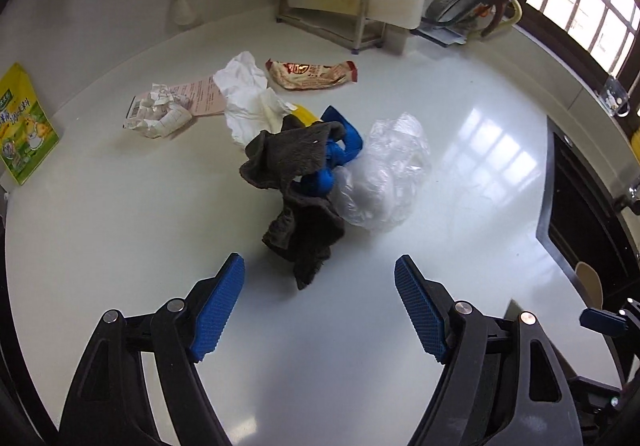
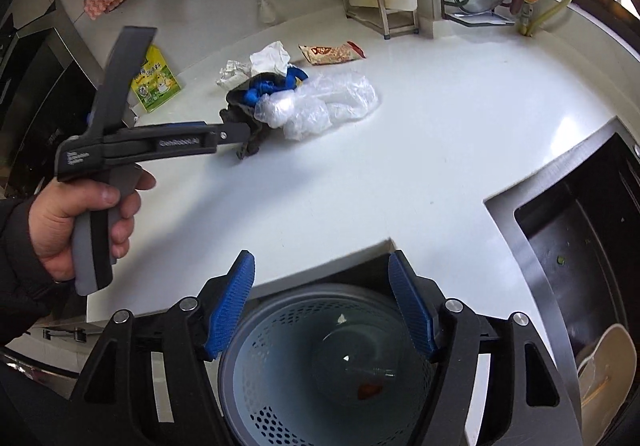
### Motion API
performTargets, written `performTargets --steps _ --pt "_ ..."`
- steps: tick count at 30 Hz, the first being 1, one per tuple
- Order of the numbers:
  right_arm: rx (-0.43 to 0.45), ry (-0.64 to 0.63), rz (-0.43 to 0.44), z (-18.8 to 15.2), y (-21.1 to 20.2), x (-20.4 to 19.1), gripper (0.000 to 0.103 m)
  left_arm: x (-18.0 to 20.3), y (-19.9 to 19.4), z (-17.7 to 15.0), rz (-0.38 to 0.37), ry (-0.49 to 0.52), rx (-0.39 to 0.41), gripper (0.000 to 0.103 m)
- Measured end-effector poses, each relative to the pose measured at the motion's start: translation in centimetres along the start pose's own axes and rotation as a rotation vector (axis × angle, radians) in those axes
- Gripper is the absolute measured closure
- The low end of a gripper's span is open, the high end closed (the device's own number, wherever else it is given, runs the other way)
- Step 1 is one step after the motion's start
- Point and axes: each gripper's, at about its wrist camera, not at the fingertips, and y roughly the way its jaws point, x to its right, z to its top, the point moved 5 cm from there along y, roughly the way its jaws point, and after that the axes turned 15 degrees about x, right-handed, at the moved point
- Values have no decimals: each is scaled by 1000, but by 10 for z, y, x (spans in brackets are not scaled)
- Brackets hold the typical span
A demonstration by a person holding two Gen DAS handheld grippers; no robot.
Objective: Collect trash
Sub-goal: 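Grasp the dark grey cloth with the left tool while the right tool grasps the plastic bag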
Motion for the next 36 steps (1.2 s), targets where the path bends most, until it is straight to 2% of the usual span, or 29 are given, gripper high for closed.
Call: performTargets --steps 7,10,12,15,21,27,32,36 --pt "5 -16 2 19 11 -11 37 -15 42 -2 8 29 -28 37" --pt "5 -26 -8 25 18 -10 37 -20 50 -1 -16 24 -47 62" --pt "2 -34 -10 33 27 -7 37 -25 48 2 -22 14 -34 83" --pt "-8 -46 -8 45 48 -4 37 -30 37 7 -22 12 -9 91" --pt "-19 -40 6 79 106 0 37 -55 -11 28 -12 -68 91 93" --pt "-11 -37 -10 109 149 6 34 -79 -68 57 2 -139 226 93" --pt "-62 -24 -2 106 171 5 29 -86 -104 75 16 -124 320 93" --pt "-103 -36 -13 92 186 0 29 -82 -112 76 -4 -122 325 93"
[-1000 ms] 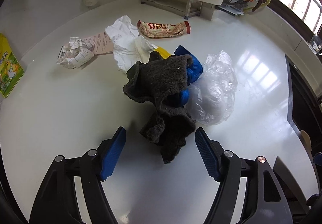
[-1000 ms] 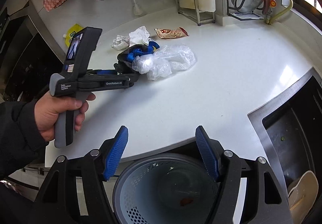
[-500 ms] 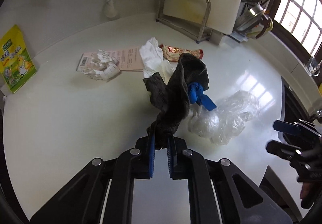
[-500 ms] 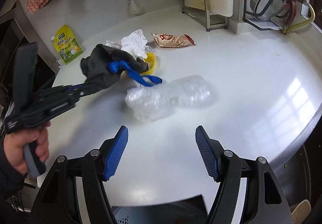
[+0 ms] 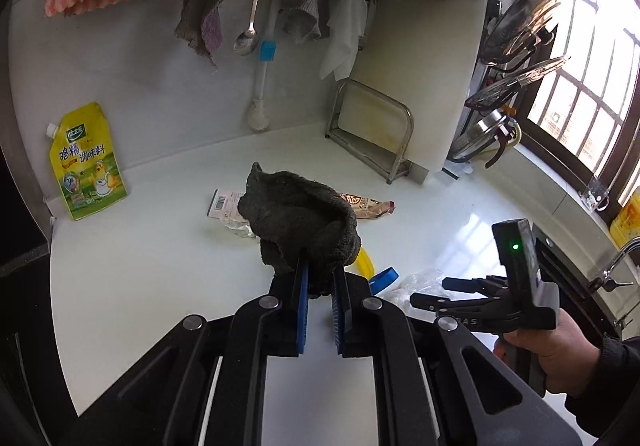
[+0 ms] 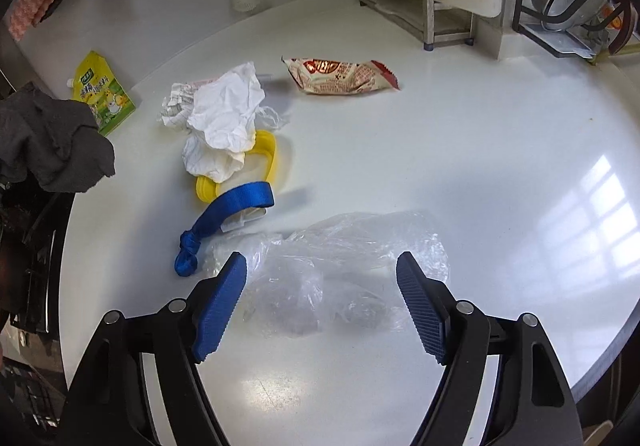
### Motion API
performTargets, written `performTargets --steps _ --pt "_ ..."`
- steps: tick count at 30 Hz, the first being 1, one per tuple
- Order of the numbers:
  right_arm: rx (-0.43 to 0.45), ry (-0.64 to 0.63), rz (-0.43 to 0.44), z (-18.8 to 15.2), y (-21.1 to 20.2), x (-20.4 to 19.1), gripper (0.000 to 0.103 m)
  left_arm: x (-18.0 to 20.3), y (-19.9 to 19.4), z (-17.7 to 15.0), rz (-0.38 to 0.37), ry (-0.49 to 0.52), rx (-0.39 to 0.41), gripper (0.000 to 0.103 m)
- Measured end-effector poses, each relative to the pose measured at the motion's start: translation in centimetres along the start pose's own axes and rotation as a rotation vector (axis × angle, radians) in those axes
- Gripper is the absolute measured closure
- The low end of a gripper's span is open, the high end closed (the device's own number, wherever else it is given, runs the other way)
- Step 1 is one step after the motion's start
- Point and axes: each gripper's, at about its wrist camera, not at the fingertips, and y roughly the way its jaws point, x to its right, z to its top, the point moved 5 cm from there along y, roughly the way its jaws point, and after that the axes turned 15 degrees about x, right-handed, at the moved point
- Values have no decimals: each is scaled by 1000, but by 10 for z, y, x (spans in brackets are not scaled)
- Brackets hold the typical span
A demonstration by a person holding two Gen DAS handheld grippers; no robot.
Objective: Collect trash
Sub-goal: 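Grasp the dark grey cloth with the left tool while the right tool grasps the plastic bag, then carry the cloth and plastic bag over the bin with both tools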
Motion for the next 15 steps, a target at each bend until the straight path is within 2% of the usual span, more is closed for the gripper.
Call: performTargets --steps 2,3,4,6,9,15 --pt "-13 -53 -21 -6 6 -5 31 1 -1 -6 -1 3 -14 93" --pt "-7 -88 -42 -8 7 -7 48 2 -2 -9 -2 4 -21 93" --pt "-23 -93 -24 -12 9 -9 77 3 -3 -12 -7 4 -29 93" --pt "-35 -86 -11 -15 10 -8 90 6 -6 -17 -19 9 -41 93" --pt "-18 -80 3 -15 -2 -9 94 14 -9 -21 -38 22 -49 93" --pt "40 -46 44 -10 -45 -11 95 34 -16 -25 -80 36 -63 93"
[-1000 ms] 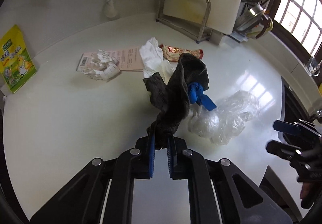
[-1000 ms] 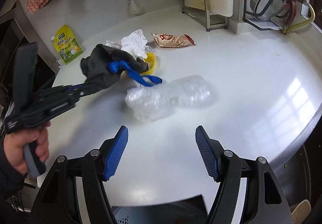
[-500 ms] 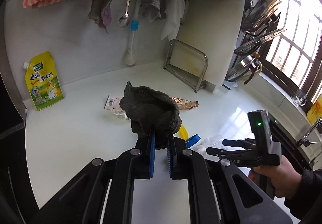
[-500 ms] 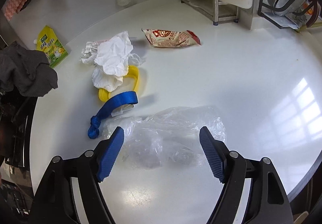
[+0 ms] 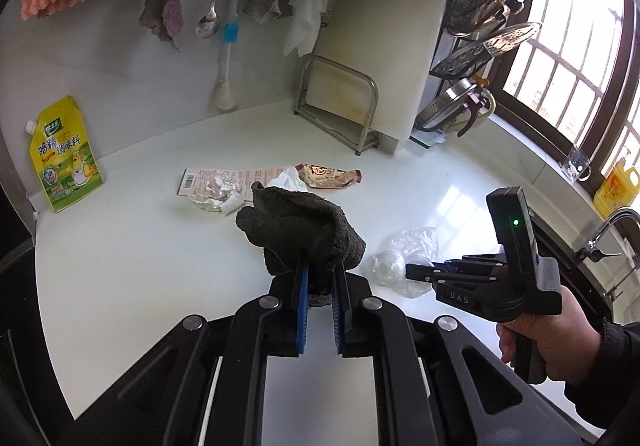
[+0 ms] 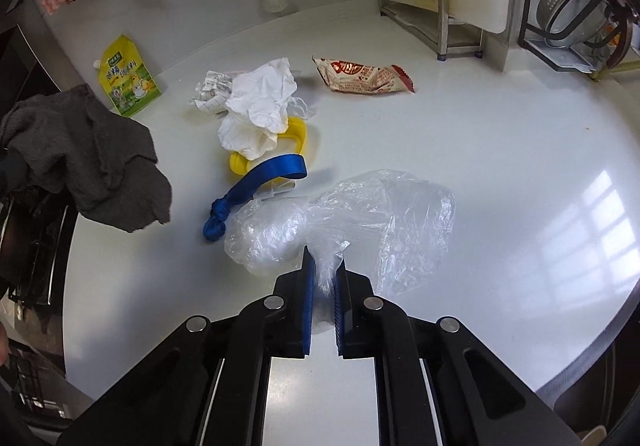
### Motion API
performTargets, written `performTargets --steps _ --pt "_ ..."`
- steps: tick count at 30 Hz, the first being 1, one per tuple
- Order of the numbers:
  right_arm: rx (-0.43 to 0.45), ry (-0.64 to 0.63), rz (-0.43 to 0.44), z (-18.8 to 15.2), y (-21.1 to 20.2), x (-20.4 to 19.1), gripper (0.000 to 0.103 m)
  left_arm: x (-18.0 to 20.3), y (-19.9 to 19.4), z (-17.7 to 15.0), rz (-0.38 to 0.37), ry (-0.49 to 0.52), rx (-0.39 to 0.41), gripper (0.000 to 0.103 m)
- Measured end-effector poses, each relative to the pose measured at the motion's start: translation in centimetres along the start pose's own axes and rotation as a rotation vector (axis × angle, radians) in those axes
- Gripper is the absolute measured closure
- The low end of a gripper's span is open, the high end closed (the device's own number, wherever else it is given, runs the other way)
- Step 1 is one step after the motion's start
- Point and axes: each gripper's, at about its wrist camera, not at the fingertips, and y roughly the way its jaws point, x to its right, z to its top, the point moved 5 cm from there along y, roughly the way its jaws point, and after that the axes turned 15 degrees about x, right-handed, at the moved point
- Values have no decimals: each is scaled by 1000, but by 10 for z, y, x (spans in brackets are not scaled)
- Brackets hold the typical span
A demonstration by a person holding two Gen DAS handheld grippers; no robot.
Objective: Collect trash
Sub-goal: 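Carry the cloth and plastic bag over the bin with both tools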
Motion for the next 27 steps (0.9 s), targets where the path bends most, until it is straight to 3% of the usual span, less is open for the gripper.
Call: performTargets --steps 11,19,27 --pt "34 31 -2 -37 -92 2 95 51 -18 -18 -116 35 -56 93" --pt "9 63 -41 -98 -158 6 95 105 -37 -42 -259 95 -116 93" --pt "-39 157 -69 -164 -191 11 95 151 -48 -77 -370 164 -195 93"
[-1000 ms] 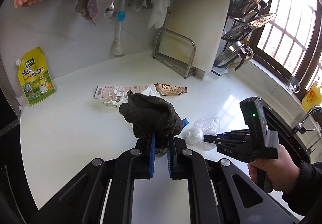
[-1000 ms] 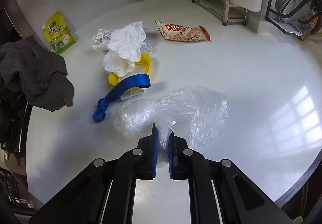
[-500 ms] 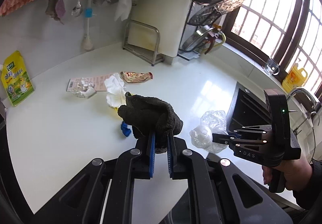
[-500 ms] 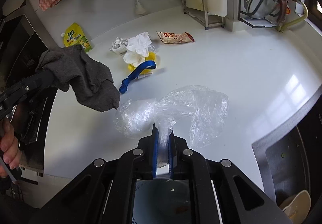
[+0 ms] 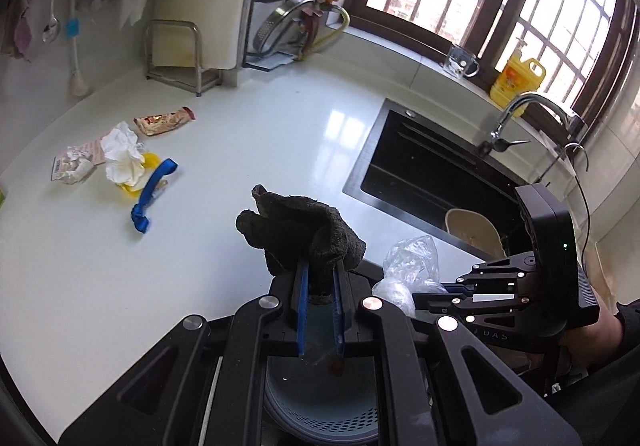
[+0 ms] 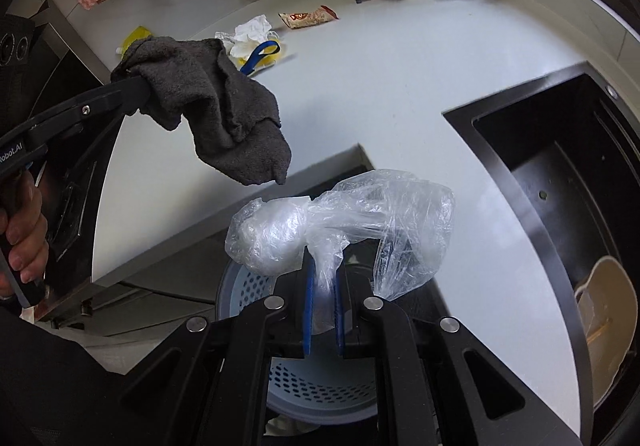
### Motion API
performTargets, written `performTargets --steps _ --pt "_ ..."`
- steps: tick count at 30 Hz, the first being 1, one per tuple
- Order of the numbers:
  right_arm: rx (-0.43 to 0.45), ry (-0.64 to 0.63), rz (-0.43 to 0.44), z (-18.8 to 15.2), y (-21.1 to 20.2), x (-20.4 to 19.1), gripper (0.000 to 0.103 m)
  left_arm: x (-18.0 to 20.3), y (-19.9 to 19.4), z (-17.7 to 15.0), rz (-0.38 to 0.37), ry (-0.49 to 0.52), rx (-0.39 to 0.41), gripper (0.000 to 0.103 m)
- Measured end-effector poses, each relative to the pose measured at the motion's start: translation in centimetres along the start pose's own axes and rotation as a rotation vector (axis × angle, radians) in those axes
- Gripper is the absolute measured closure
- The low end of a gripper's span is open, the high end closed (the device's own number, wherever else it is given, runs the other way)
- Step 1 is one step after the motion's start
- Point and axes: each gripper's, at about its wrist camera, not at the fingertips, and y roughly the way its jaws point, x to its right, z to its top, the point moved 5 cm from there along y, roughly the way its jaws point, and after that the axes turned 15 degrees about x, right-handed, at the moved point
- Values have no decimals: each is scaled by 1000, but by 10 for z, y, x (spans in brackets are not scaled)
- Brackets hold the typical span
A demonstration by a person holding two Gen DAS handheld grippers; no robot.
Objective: Collect trash
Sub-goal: 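Carry the cloth and plastic bag over the bin with both tools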
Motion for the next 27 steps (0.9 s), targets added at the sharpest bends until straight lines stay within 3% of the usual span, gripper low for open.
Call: performTargets --steps 9,27 --pt "-53 39 -13 -43 -7 5 95 31 16 -28 -77 52 -92 93" --pt "-124 49 7 -69 19 7 95 32 42 -78 -74 58 -215 93"
